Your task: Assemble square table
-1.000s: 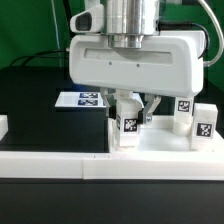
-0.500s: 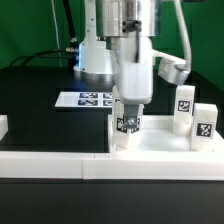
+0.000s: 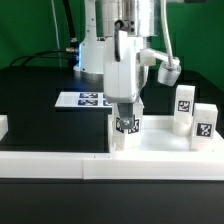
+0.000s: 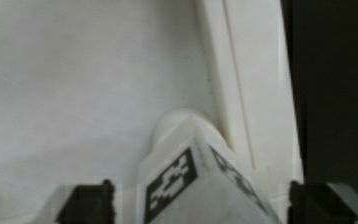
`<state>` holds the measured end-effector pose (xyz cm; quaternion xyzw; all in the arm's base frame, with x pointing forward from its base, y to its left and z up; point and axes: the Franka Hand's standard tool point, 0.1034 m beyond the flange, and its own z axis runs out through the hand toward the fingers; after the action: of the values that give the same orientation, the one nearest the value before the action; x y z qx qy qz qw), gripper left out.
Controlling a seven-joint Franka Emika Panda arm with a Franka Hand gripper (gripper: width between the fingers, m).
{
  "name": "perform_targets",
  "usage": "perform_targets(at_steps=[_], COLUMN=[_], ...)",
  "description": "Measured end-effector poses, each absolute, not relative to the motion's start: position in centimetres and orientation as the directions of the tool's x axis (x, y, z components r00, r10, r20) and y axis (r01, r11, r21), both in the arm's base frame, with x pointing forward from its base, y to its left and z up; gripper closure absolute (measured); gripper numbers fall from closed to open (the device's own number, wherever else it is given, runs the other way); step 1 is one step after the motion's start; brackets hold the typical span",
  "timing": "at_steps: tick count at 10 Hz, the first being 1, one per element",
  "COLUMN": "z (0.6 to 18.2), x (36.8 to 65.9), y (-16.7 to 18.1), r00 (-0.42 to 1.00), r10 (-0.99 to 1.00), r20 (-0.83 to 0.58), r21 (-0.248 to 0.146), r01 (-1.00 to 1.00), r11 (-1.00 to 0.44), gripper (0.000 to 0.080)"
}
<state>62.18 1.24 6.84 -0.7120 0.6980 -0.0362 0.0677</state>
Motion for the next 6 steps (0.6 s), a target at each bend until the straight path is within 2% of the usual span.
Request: perform_targets(at_steps=[1,5,6], z=[6.92,6.84,6.89], x=[62.17,62.15,62.17], y=[1.54,1.29,1.06], r00=[0.176,0.487,0.733], r10=[-0.984,-0.873,-0.674], r20=[-0.020,0.033,0.092], r21=[-0.149,-0.144,-0.092], r01=[-0.974,-0.862,-0.667], r11=[-0.171,-0.487,-0.739], gripper=[0.0158,0.0151,0.0151])
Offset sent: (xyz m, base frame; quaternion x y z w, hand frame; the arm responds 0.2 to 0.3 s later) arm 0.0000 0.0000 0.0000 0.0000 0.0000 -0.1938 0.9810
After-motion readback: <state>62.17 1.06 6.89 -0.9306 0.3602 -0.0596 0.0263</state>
